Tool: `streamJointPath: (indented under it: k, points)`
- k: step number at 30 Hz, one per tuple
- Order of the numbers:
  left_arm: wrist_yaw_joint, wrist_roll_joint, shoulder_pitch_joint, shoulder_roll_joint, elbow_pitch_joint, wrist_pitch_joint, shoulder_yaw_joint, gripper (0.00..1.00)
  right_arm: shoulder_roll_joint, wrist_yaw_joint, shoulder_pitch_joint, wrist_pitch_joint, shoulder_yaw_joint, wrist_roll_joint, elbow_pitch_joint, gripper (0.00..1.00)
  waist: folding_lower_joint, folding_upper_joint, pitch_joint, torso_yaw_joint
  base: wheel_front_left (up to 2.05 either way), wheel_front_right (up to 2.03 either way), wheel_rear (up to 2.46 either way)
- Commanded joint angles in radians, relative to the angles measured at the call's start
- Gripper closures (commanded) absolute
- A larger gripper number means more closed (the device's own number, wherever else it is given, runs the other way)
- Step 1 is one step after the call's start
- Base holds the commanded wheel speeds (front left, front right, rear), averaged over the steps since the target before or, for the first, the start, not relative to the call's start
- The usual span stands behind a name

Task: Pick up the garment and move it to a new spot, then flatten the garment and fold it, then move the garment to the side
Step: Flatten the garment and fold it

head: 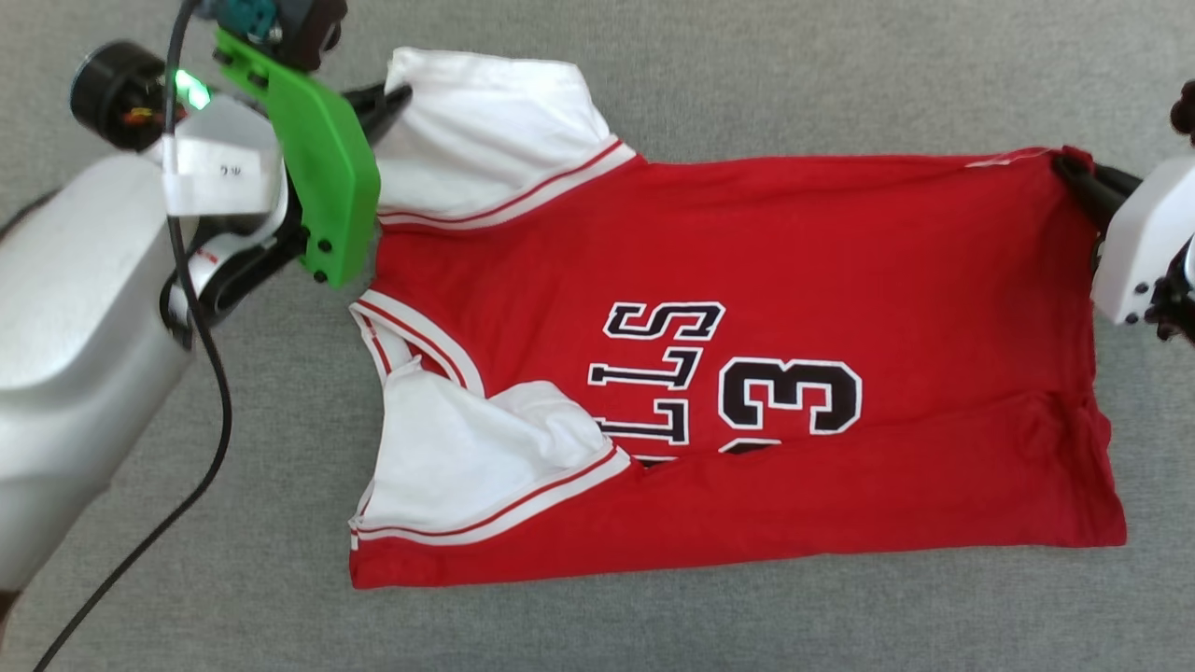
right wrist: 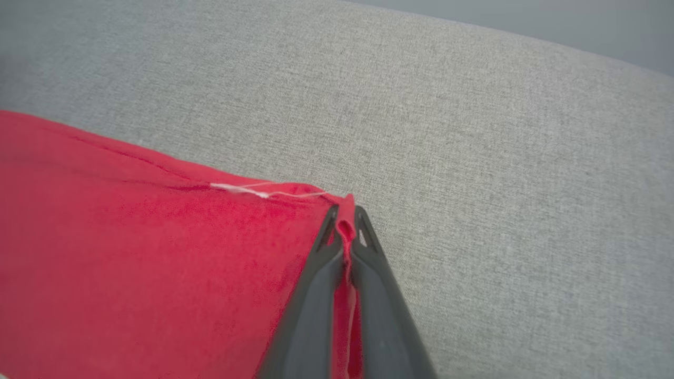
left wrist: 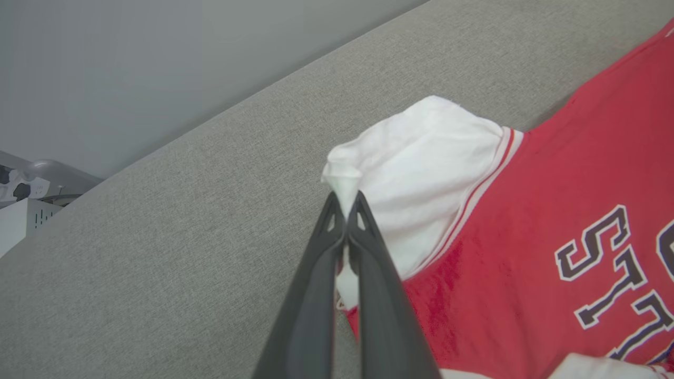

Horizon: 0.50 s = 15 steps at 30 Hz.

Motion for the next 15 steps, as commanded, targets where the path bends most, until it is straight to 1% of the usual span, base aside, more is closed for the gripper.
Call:
streamJointPath:
  k: [1,5,10,15]
  points:
    - [0.006,-0.014,0.039,0.015,-0.01,-0.015,0.0,1.0,-0.005,-0.001,0.033,-0.026,0.009,0.01,-0.008,1.0,0.0,0.0,-0.068,-0.001,0.0,0.0,0.0]
    - [0.027,-0.024,0.124,0.039,-0.053,-0.046,-0.009,1.0,-0.023,-0.001,0.101,-0.085,0.023,0.019,-0.037,1.0,0.0,0.0,-0.118,0.003,0.0,0.0,0.0]
    - [0.073,-0.039,0.256,0.084,-0.122,-0.084,-0.024,1.0,-0.043,-0.001,0.195,-0.143,0.019,0.015,-0.075,1.0,0.0,0.0,-0.162,0.008,0.0,0.0,0.0]
    - [0.118,-0.054,0.373,0.11,-0.186,-0.119,-0.04,1.0,-0.056,-0.001,0.299,-0.172,0.001,0.014,-0.122,1.0,0.0,0.0,-0.194,0.018,0.0,0.0,0.0]
